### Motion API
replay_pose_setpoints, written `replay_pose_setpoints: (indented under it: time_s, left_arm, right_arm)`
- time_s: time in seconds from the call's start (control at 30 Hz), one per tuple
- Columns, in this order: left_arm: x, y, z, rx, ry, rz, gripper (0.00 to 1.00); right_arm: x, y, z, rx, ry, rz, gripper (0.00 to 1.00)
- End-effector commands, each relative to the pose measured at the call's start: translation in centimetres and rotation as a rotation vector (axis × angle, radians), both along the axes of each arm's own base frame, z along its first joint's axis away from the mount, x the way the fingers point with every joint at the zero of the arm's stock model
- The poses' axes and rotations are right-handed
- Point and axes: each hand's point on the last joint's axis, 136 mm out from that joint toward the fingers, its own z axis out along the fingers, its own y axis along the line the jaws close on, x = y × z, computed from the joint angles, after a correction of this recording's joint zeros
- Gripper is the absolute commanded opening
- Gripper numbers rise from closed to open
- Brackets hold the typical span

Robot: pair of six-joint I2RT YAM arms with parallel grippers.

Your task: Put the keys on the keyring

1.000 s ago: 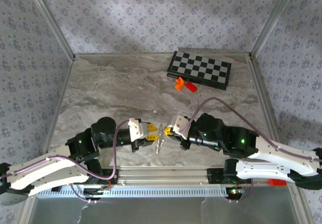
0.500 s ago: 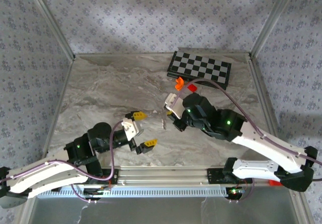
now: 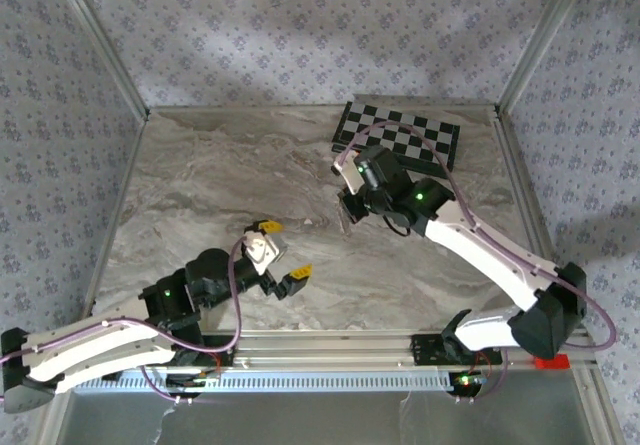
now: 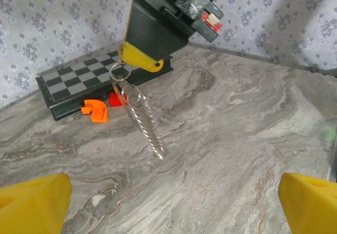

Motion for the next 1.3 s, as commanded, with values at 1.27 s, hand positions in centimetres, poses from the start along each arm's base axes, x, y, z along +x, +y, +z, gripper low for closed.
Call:
replay_pose_setpoints:
  time_s: [1.27]
  left_arm:
    - [1.1,-2.1,-1.3,0.039,0.023,0.014,0.99]
  right_arm:
    - [5.1,5.9,-5.8,0.072,0.183,0.057,0.00]
